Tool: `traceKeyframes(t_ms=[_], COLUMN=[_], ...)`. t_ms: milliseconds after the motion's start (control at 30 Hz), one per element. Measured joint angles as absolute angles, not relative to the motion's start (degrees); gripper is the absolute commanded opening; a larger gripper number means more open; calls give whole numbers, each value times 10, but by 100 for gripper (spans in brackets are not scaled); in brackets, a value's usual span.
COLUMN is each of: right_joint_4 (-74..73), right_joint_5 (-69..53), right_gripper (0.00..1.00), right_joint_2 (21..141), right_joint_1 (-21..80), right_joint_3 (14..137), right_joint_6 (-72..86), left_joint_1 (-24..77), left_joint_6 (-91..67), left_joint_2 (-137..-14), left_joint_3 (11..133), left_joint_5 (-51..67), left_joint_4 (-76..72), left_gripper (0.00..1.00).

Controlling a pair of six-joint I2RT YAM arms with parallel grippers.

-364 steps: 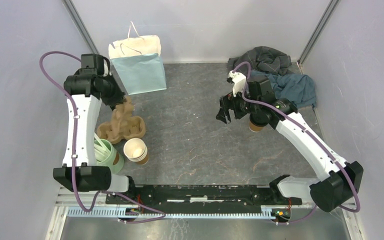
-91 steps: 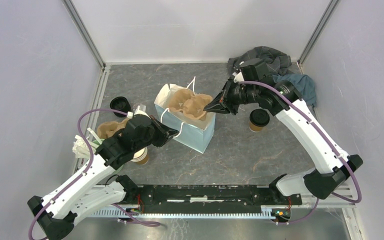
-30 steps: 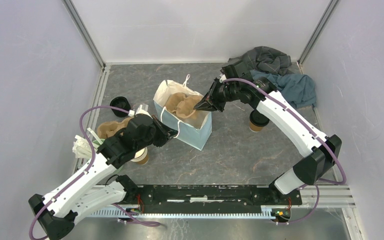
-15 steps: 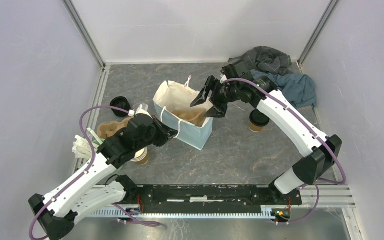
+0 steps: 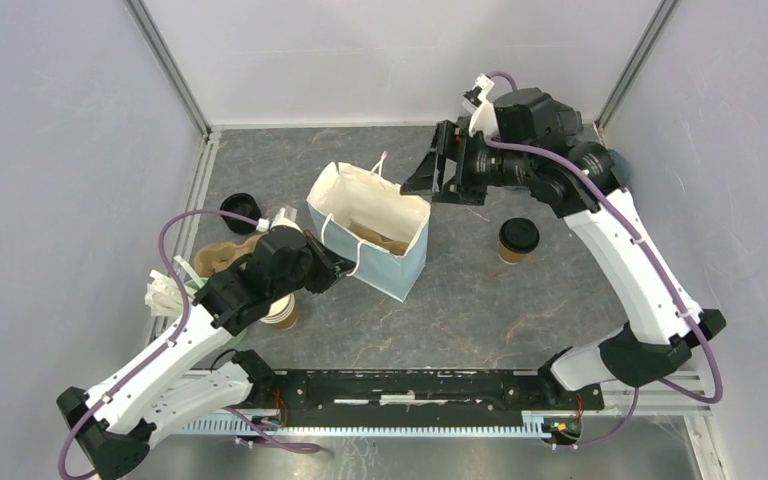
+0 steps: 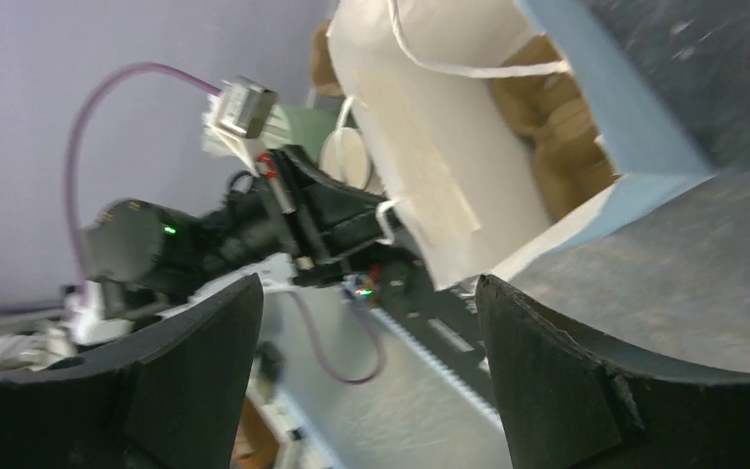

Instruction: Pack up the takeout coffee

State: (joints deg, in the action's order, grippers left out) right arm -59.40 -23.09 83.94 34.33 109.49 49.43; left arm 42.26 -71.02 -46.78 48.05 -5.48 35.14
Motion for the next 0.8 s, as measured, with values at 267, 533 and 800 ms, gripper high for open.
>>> traceKeyframes(t_ms=[267, 533, 800], right_joint_4=[-512, -414, -347], right_joint_5=[-188, -190, -130], right_gripper=[90, 77, 32], right_joint_2=[807, 898, 958], right_joint_1=[343, 366, 412], right_joint_3=[1001, 964, 964], right_joint_6=[150, -10, -50], left_joint_1=[423, 423, 423], left_joint_6=[-699, -692, -667], left_joint_2=[-470, -481, -508], left_joint_3=[517, 559, 623], left_joint_5=[-55, -58, -71], left_joint_4=[388, 429, 466], left_gripper=[7, 7, 7])
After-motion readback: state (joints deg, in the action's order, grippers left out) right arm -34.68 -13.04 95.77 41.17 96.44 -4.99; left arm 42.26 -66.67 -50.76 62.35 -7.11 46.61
